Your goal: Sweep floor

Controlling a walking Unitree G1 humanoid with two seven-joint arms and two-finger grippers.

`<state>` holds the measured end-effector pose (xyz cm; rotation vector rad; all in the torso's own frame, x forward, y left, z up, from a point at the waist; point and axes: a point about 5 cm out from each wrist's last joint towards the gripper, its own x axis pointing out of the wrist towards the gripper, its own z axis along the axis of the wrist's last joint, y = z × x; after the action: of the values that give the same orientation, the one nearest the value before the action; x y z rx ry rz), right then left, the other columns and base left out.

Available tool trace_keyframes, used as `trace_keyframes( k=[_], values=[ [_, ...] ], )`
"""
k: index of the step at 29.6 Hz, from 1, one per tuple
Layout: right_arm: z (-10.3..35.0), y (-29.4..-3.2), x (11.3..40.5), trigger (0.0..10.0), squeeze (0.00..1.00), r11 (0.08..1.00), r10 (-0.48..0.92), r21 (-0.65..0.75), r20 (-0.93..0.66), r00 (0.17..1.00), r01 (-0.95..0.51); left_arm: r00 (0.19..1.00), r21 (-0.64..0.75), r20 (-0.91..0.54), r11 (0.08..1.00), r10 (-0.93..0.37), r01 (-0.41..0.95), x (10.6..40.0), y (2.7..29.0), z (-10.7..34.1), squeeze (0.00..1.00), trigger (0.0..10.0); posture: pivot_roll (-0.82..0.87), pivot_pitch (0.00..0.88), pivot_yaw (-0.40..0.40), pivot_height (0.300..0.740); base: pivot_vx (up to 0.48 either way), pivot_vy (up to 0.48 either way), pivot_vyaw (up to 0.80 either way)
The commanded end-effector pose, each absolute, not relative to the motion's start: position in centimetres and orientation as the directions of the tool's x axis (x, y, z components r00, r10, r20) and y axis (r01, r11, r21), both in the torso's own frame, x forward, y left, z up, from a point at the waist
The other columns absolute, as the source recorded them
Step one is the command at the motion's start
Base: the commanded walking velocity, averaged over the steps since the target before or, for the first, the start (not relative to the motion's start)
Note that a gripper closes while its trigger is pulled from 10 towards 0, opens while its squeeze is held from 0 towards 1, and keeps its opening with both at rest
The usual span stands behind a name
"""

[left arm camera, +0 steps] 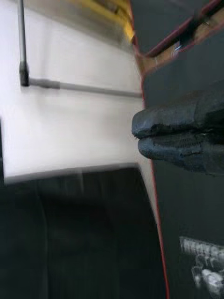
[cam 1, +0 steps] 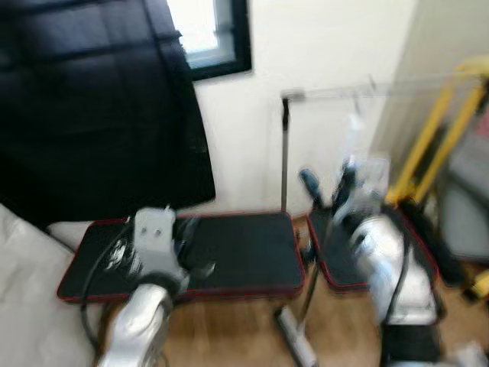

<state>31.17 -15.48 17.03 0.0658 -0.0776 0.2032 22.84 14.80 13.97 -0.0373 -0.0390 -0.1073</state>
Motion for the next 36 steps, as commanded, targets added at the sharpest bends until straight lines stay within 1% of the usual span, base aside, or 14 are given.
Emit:
trace_keyframes(
  k=[1,4,7,8,10,14,18,20,21,23,27,29,33,36],
  values=[
    [17.3,-16.7,31.1,10.0,0.00,0.986,0.156,0.053,0.088,0.984,-0.161,0.991,-0.042,0.035,0.990,-0.131,0.133,22.8,14.3,14.0,0.00,10.0,-0.08,0.000,0.005,0.740,0.285,0.000,0.00],
    [18.0,-17.5,31.1,10.0,0.00,0.991,0.111,0.058,0.119,0.987,-0.118,0.990,-0.042,0.039,0.990,-0.135,0.137,22.7,14.3,14.1,0.00,10.0,-0.08,0.002,0.005,0.740,0.281,0.000,0.00],
    [19.5,-18.1,31.2,10.0,0.00,0.973,0.077,0.202,0.166,0.983,-0.110,0.986,-0.058,0.050,0.985,-0.160,0.162,22.5,14.0,14.3,0.00,10.0,-0.08,0.007,0.004,0.740,0.087,0.000,0.00],
    [19.5,-18.1,31.2,10.0,0.00,0.973,0.077,0.202,0.166,0.983,-0.110,0.986,-0.058,0.050,0.985,-0.160,0.162,22.5,14.0,14.3,0.00,10.0,-0.08,0.007,0.004,0.740,0.000,0.000,0.00],
    [20.2,-18.0,30.9,10.0,0.00,0.946,0.121,0.271,0.204,0.972,-0.175,0.979,-0.067,0.054,0.978,-0.196,0.200,22.2,13.5,14.4,0.00,10.0,-0.08,0.009,0.001,0.740,0.000,0.000,0.00],
    [20.6,-18.0,30.3,10.0,0.00,0.926,0.167,0.294,0.245,0.955,-0.238,0.973,-0.063,0.056,0.972,-0.224,0.227,22.0,13.2,14.4,0.00,10.0,-0.08,0.012,-0.001,0.740,0.000,0.000,0.00],
    [19.8,-18.7,29.6,10.0,0.00,0.930,0.201,0.263,0.226,0.953,-0.259,0.968,-0.068,0.050,0.966,-0.245,0.248,21.8,13.0,14.4,0.00,10.0,-0.08,0.017,0.001,0.740,0.000,0.000,0.00],
    [18.6,-20.2,29.3,10.0,0.00,0.964,0.140,0.203,0.159,0.977,-0.171,0.960,-0.071,0.044,0.958,-0.276,0.278,21.5,12.8,14.3,0.00,10.0,-0.08,0.028,0.008,0.740,0.000,0.000,0.00],
    [18.6,-20.2,29.3,10.0,0.00,0.964,0.140,0.203,0.159,0.977,-0.171,0.960,-0.071,0.044,0.958,-0.276,0.278,21.5,12.8,14.3,0.00,10.0,-0.08,0.028,0.008,0.740,0.000,0.000,0.00],
    [17.8,-21.7,29.4,10.0,0.00,0.984,0.041,0.170,0.103,0.994,-0.058,0.953,-0.060,0.040,0.952,-0.300,0.302,21.3,12.5,14.4,0.00,10.0,-0.08,0.049,0.013,0.740,0.000,0.000,0.00],
    [17.1,-22.6,29.4,10.0,0.00,0.990,-0.032,0.141,0.049,0.998,0.025,0.950,-0.060,0.039,0.949,-0.309,0.311,21.0,12.4,14.5,0.00,10.0,-0.08,0.066,0.013,0.740,0.000,0.000,0.00],
    [16.5,-22.9,29.7,10.0,0.00,0.992,-0.063,0.109,0.013,0.998,0.061,0.948,-0.064,0.039,0.946,-0.316,0.318,20.9,12.4,14.6,0.00,10.0,-0.08,0.075,0.014,0.740,0.000,0.000,0.00],
    [16.2,-23.0,30.0,10.0,0.00,0.993,-0.070,0.100,0.001,0.998,0.070,0.943,-0.064,0.041,0.942,-0.329,0.331,20.7,12.2,14.7,0.00,10.0,-0.08,0.084,0.012,0.740,0.000,0.000,0.00],
    [16.1,-23.7,30.7,10.0,0.00,0.992,-0.091,0.091,-0.011,0.996,0.092,0.928,-0.052,0.051,0.927,-0.370,0.372,20.3,11.7,15.0,0.00,10.0,-0.07,0.100,0.007,0.740,0.000,0.000,0.00]
  ],
)
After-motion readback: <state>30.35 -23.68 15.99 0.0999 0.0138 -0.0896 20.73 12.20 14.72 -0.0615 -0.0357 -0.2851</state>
